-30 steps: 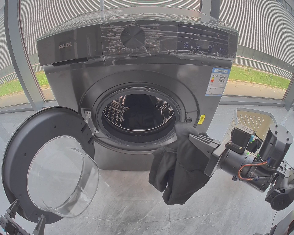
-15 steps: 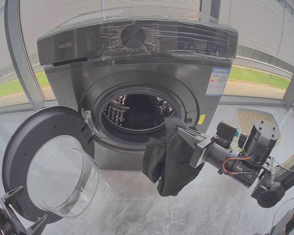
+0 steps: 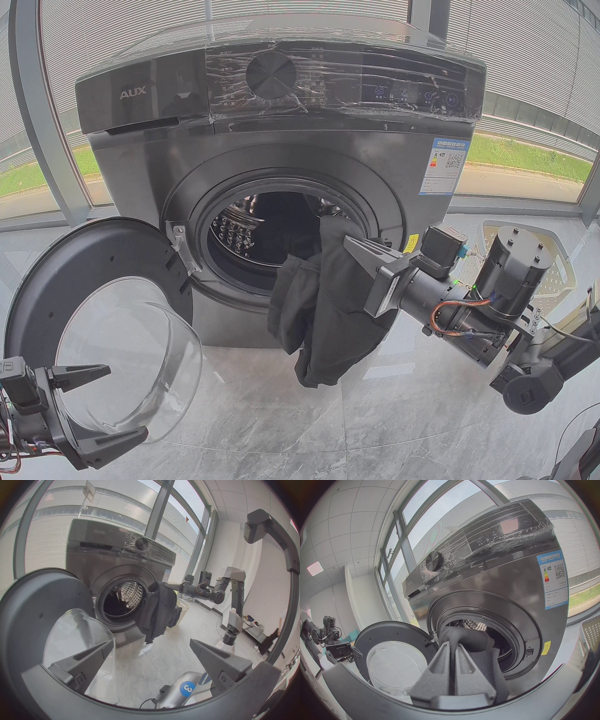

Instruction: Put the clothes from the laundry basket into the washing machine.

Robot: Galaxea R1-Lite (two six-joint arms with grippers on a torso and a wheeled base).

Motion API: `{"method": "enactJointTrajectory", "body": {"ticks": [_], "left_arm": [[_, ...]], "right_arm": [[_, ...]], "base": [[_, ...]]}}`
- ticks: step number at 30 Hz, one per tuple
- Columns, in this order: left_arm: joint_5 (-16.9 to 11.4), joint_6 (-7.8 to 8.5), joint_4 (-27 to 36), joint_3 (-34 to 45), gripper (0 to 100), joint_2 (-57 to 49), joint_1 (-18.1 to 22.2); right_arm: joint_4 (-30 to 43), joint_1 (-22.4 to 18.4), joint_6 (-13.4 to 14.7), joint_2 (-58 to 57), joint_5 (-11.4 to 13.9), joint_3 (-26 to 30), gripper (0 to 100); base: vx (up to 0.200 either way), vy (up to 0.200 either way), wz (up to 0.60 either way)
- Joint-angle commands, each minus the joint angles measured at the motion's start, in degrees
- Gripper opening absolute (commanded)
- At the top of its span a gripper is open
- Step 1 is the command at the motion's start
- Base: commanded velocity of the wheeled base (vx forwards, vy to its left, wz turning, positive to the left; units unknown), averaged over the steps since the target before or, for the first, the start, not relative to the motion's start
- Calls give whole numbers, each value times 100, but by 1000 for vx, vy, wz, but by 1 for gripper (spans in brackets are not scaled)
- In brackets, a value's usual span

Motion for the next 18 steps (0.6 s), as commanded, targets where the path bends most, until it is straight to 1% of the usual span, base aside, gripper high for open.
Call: {"method": "enactJointTrajectory", "body": {"ticks": [1,4,9,10,13,18], "left_arm": [[-14,9,-104,-244,100,797,-348],[21,0,-174,-437,100,1175,-655],[197,0,-385,-569,100,1737,-1209],[276,-9,-482,-595,100,1887,-1350],[443,-26,-833,-630,100,2308,-1605],[504,-26,-1510,-657,100,2959,-1851]], "right_arm": [[-50,5,15,258,-4,-172,0],[-42,5,15,311,5,-269,0],[-59,-4,24,363,14,-330,0],[-59,-4,24,363,14,-330,0],[-50,-4,24,354,-4,-330,0],[-50,-13,24,372,-13,-409,0]], "base": [[0,0,0],[0,0,0],[0,0,0],[0,0,0],[0,0,0],[0,0,0]]}}
